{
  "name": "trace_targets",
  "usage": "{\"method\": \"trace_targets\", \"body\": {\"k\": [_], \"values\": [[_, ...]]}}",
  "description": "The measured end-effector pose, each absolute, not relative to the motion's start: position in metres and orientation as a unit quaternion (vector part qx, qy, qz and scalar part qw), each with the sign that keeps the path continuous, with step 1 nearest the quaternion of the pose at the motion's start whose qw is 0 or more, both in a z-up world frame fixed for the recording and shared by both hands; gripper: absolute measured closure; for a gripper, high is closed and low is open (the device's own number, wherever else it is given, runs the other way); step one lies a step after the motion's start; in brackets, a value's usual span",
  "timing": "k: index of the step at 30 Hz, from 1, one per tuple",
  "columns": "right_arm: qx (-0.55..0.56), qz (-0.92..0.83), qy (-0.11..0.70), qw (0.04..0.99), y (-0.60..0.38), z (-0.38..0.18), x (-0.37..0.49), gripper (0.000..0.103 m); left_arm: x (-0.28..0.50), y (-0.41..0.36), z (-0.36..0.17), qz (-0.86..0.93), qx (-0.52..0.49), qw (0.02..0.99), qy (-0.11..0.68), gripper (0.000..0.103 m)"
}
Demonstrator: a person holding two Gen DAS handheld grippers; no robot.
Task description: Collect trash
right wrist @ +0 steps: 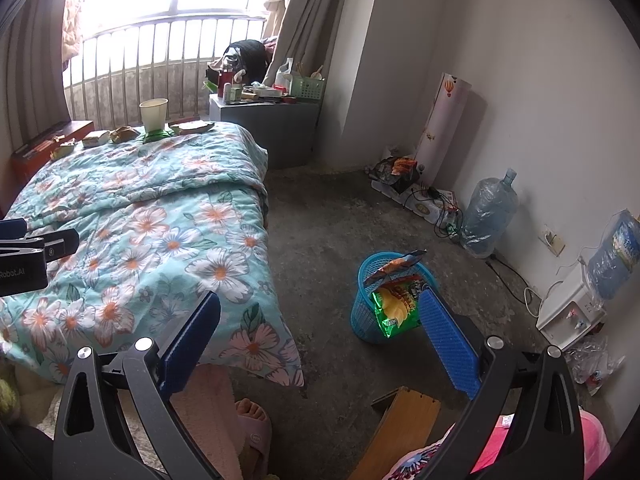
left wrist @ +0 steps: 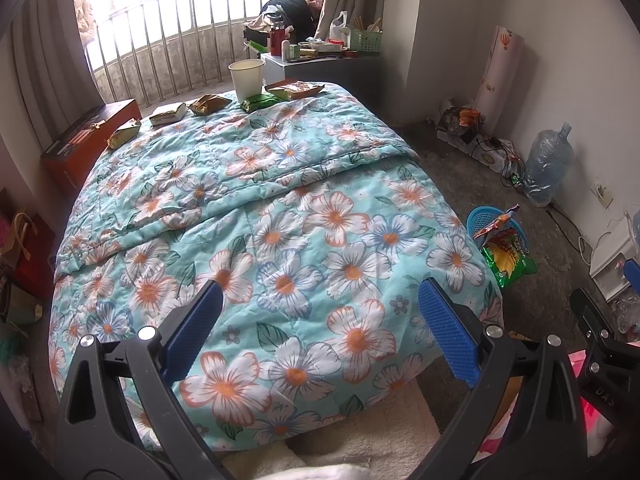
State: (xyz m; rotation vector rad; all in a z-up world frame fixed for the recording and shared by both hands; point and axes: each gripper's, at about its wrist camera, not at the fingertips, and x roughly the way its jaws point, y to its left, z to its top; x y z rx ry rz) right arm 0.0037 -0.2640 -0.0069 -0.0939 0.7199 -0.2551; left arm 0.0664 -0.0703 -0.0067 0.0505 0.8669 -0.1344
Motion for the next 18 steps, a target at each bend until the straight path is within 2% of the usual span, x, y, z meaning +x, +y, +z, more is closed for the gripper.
{"method": "trace_targets", "body": {"k": [18], "values": [[-0.042, -0.124, 0.352, 0.927, -0.2636, -0.0083, 0.0044, 0.007, 0.0651, -0.0732, -0.01, -0.064, 0.026, 0.906, 0.417, 0.009]]}}
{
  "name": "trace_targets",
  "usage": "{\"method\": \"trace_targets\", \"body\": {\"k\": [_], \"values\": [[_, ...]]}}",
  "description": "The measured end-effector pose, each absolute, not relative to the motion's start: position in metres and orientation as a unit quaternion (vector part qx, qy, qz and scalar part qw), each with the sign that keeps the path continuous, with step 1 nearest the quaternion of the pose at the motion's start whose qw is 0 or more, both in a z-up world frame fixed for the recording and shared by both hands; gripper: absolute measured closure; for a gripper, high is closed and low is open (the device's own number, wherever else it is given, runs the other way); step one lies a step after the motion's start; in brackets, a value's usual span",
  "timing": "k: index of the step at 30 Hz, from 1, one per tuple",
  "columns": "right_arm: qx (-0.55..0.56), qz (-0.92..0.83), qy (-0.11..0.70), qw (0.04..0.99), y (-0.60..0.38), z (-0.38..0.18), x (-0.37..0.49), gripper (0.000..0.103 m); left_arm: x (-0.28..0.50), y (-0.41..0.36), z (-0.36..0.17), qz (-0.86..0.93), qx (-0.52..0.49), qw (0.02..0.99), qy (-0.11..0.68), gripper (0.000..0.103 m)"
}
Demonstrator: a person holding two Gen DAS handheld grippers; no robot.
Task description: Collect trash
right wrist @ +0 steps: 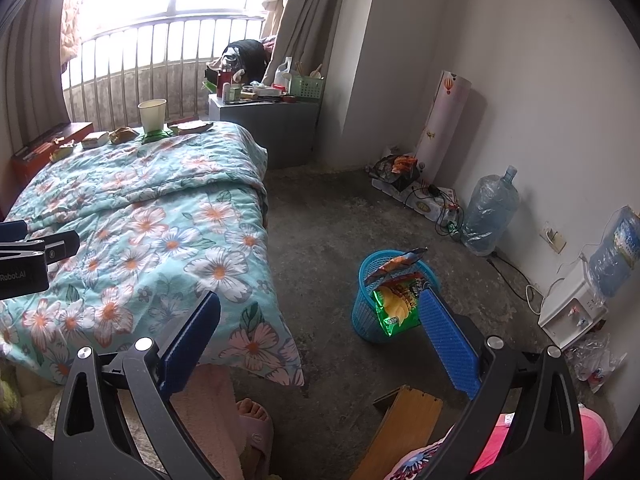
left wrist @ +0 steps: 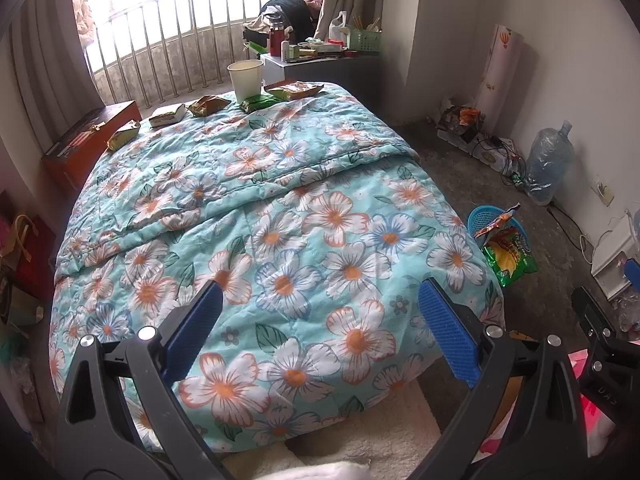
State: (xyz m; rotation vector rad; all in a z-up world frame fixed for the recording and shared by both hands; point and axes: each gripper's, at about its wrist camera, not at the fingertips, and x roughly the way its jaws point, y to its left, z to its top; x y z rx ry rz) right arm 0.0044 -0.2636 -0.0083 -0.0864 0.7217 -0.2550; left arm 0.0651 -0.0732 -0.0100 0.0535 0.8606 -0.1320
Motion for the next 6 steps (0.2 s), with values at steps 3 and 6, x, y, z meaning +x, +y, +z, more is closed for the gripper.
{"method": "trace_targets", "body": {"k": [3, 6], "values": [[-0.042, -0.124, 0.351, 0.927, -0.2627, -0.0083, 0.0046, 0.007, 0.0649, -0.0724, -0.0121, -0.063, 0.024, 0.905, 0.42, 0.009], [-0.042, -0.124, 0.352, 0.927, -0.2641, -0.0082, 0.0043, 0.007, 0.0669, -0.0706, -0.013, -0.065, 0.025, 0.903, 0.424, 0.009]]}}
